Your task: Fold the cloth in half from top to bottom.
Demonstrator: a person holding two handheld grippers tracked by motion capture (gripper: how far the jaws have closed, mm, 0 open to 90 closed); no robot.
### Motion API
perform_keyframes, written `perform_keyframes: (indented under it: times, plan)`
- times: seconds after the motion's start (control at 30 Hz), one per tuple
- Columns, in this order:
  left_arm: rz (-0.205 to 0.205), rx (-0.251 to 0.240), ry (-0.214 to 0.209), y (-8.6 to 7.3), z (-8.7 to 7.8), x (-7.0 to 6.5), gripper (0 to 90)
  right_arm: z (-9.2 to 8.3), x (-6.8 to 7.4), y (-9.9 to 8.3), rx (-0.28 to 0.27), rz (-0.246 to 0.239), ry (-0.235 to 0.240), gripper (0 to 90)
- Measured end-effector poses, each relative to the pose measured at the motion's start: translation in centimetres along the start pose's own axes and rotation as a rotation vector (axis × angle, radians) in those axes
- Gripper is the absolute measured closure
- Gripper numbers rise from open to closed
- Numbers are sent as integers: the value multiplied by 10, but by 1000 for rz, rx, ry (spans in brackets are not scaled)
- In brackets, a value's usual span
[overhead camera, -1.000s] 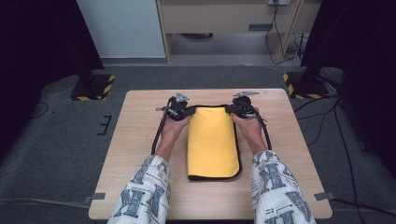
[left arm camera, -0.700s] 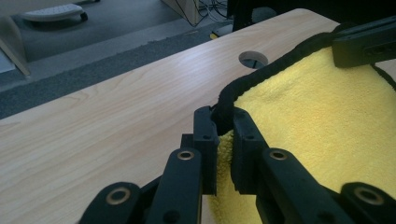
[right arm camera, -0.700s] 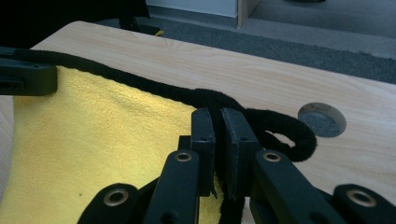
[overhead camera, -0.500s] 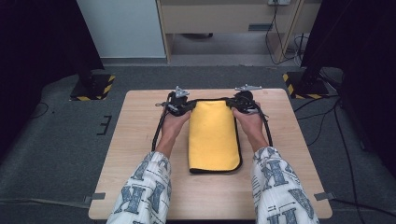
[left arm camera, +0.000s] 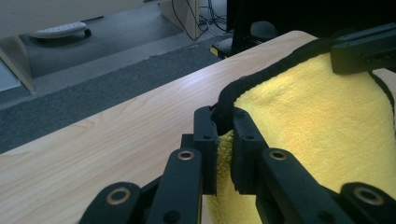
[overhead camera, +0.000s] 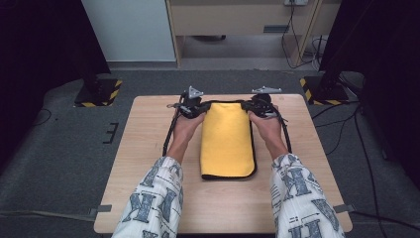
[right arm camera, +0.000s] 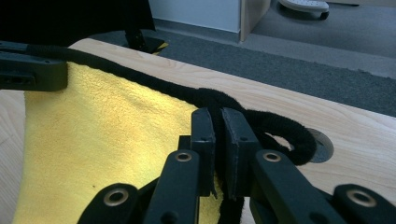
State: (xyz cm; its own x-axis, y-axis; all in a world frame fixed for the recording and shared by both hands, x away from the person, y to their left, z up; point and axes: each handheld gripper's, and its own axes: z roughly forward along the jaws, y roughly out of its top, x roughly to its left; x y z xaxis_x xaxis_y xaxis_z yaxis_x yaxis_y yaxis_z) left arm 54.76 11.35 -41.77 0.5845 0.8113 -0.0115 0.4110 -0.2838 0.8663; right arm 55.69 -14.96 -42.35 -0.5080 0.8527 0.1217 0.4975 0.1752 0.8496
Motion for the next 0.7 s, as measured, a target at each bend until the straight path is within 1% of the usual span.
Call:
perform_keyframes:
  times: [0.17, 0.4, 0.47, 0.63, 0.7]
  plan:
    - [6, 0, 0, 1, -1, -1, 826, -3, 1, 1, -6, 4, 8, 839]
    - [17, 1, -6, -1, -4, -5, 826, -7, 4, -1, -8, -20, 15, 839]
    - [13, -4, -4, -3, -5, -8, 826, -9, 5, -3, -9, -25, 16, 839]
    - [22, -1, -8, -7, -8, -13, 826, -13, 8, -7, -14, -39, 20, 839]
    - [19, -1, -13, -9, -8, -15, 825, -15, 10, -10, -14, -43, 25, 839]
